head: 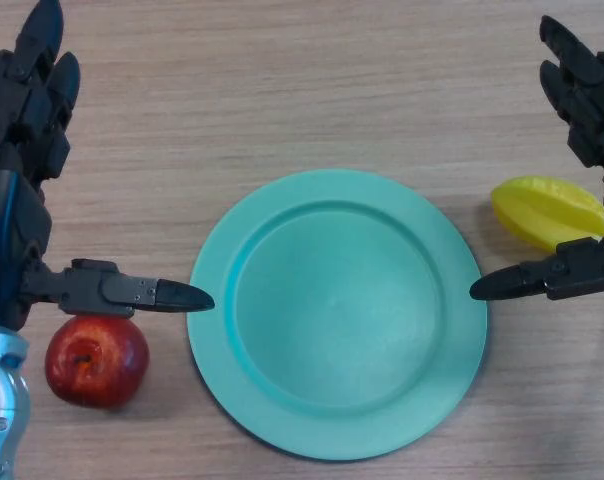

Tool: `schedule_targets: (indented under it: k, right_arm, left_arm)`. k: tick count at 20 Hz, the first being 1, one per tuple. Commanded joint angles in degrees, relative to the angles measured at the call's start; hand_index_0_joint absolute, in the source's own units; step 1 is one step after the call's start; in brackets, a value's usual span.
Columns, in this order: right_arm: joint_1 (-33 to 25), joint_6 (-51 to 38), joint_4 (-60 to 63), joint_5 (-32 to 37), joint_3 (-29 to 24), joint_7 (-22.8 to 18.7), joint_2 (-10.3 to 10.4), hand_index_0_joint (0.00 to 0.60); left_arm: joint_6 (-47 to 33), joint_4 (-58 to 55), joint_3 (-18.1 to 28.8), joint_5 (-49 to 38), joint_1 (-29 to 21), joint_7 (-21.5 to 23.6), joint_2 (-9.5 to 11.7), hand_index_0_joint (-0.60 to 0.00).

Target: Pick up the yellow starfruit and place it on the plate

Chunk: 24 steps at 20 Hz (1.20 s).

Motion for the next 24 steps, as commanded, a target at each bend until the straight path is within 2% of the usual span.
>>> schedule_targets:
  k: [1, 10, 12, 13, 18, 24]
  right_arm:
    - [-1.77, -6.34, -3.32, 2.15, -3.10, -1.97, -1.85, 0.000]
    - [-1.48, -7.77, -1.35, 0.96, -3.89, -1.18, -2.38, 0.000]
    - [-2.54, -11.30, 2.49, -1.05, -4.84, -1.77, -3.43, 0.000]
    - [-3.78, -15.62, 6.82, -3.68, -5.42, -3.41, -4.40, 0.000]
    - [-6.37, -22.02, 19.32, -6.13, -7.13, -5.31, -7.98, 0.000]
    - [-12.99, -35.09, 39.98, -13.48, -6.87, -13.33, -12.91, 0.000]
  left_arm:
    - [-3.87, -3.54, 2.29, 0.05, -1.33, -0.61, 1.76, 0.000]
    - [-2.48, -5.05, 2.92, -2.33, -0.66, -1.20, 1.65, 0.000]
    - [-3.44, -4.95, 2.58, -1.77, -0.19, -0.93, 1.37, 0.000]
    - [-4.26, -5.09, 2.41, -1.52, -0.20, -0.71, 1.26, 0.000]
    - [-6.53, -4.69, 1.70, -0.80, -0.33, -0.15, 1.05, 0.000]
    - [-6.26, -5.87, 2.34, -0.67, 0.13, -0.47, 1.19, 0.000]
